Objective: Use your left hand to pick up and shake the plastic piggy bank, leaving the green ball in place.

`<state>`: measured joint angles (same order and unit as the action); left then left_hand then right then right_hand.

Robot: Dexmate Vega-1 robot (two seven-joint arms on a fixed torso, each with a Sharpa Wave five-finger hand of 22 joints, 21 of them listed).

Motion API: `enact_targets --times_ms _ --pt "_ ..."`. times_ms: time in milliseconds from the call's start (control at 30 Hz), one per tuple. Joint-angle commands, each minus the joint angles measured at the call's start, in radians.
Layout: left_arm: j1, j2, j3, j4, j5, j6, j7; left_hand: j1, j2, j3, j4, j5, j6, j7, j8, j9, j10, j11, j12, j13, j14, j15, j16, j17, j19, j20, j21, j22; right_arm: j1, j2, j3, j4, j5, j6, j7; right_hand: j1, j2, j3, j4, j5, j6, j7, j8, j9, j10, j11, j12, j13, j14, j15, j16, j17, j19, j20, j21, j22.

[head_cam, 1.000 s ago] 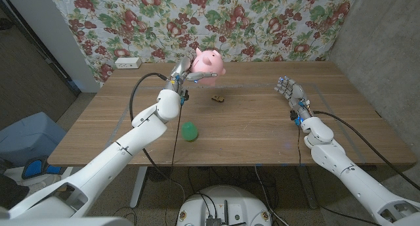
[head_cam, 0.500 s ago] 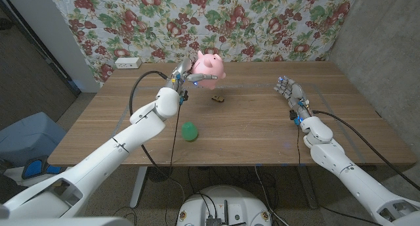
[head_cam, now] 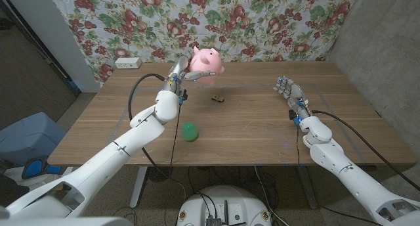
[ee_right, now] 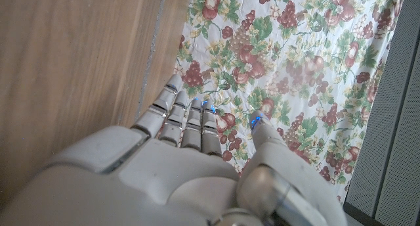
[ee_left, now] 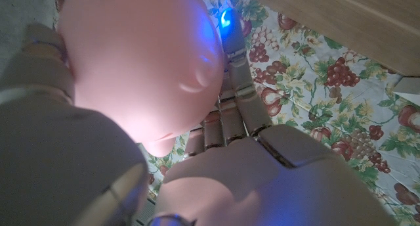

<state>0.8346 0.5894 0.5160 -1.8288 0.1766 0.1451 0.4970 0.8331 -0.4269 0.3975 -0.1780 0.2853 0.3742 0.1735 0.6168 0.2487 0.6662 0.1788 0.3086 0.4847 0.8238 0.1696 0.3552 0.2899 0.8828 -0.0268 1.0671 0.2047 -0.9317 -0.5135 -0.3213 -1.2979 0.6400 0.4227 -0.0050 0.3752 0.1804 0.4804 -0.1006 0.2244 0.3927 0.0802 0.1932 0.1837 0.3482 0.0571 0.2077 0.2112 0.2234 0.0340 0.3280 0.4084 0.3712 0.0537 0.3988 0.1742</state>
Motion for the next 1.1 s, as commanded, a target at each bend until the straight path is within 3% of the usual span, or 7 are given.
enact_targets --times_ms 33,467,1100 --pt "0.03 -0.09 -0.035 0.128 0.033 -0.271 0.225 0.481 0.477 0.019 0.003 0.008 0.442 -0.228 0.023 0.012 0.364 -0.356 0.002 0.006 0.357 -0.411 0.006 0.004 -0.096 -0.163 0.008 0.002 0.001 0.004 -0.002 -0.002 0.0 -0.003 -0.005 -0.006 -0.004 0.008 -0.002 0.0 0.008 -0.003 0.003 0.005 0.004 0.003 0.004 0.002 0.011 -0.001 -0.003 0.002 0.011 -0.003 -0.005 0.006" --pt "0.032 -0.151 -0.058 0.22 0.084 -0.443 0.336 0.479 0.475 0.02 0.003 0.009 0.442 -0.231 0.022 0.013 0.364 -0.356 -0.005 0.008 0.359 -0.411 0.005 0.005 -0.102 -0.162 0.023 -0.002 0.005 0.005 -0.007 0.001 -0.008 -0.001 -0.005 -0.006 -0.004 0.009 -0.002 0.0 0.007 -0.003 0.003 0.005 0.004 0.004 0.004 0.002 0.011 0.002 -0.004 0.002 0.012 -0.003 -0.008 0.006" --pt "0.043 -0.155 -0.075 0.201 0.085 -0.414 0.281 0.478 0.473 0.022 0.003 0.01 0.443 -0.233 0.021 0.014 0.367 -0.358 -0.011 0.013 0.359 -0.411 0.003 0.005 -0.112 -0.162 0.039 -0.006 0.006 0.006 -0.008 -0.001 -0.01 -0.002 -0.008 -0.006 -0.004 0.009 -0.002 0.0 0.008 -0.003 0.003 0.005 0.005 0.005 0.004 0.002 0.01 0.0 -0.005 0.002 0.014 -0.003 -0.01 0.006"
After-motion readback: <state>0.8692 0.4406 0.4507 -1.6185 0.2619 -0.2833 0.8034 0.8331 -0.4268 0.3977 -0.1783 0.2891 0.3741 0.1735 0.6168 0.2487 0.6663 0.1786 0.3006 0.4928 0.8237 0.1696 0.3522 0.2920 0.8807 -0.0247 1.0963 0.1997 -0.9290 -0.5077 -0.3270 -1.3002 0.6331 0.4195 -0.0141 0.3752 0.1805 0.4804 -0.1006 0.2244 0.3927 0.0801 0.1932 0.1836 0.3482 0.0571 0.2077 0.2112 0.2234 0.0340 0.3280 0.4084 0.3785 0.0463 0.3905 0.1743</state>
